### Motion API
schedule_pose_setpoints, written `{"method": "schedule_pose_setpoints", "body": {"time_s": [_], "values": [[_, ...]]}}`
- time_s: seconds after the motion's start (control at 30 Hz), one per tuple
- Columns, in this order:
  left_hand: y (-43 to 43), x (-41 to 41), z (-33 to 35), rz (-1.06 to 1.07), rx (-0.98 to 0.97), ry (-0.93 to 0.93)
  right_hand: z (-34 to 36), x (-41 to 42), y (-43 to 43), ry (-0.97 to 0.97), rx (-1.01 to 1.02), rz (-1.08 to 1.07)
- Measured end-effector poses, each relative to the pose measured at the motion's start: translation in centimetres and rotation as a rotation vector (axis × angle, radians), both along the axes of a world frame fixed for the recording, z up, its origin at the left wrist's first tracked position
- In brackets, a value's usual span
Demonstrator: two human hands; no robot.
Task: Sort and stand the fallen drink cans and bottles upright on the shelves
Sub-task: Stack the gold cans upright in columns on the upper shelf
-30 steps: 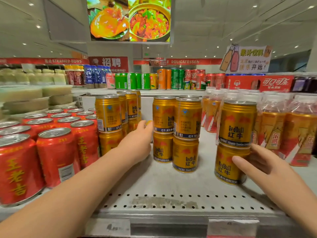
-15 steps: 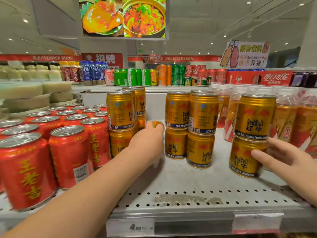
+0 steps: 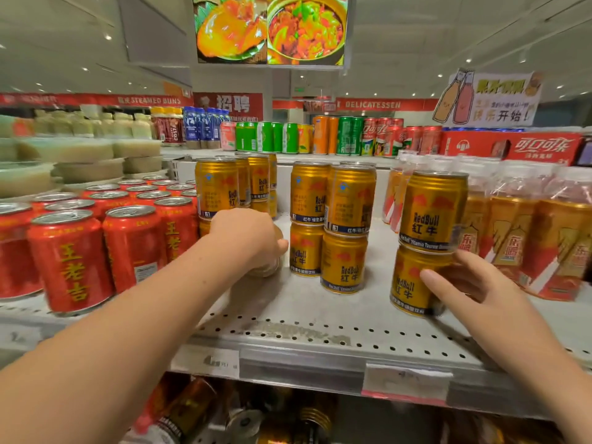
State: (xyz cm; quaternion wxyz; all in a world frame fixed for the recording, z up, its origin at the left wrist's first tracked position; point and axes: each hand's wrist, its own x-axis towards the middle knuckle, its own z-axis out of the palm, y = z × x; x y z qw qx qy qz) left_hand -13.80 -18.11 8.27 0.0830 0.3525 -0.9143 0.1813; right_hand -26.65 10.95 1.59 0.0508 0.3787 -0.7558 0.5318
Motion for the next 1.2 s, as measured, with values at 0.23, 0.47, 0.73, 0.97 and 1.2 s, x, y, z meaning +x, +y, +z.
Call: {"method": "schedule_pose_setpoints", "body": {"time_s": [0.23,0.47,0.73,0.97,1.2], "values": [[-0.7,0.8,2.7,-0.002,0.368,-0.091,-0.1,-0.3,0.1,0.021,0.027,-0.006],[-0.5,0.7,1.3,0.030,0.559,0.066,0.0,-0.3,0.0,0.034,0.034,0.003],[-0.1,1.9,-3.9,-0.142,0.612,0.714,0.1,-0.2,0.0,0.006,0.039,-0.021],[-0.5,0.6,-5.4,-0.153,0.443,0.704,0.0,-0.2,0.0,0.052,0.028,-0.089],[-1.4,-1.5,-5.4,-0.165,0.435,0.693,0.1,0.1,-0.1,0.043,-0.002,-0.076]]}}
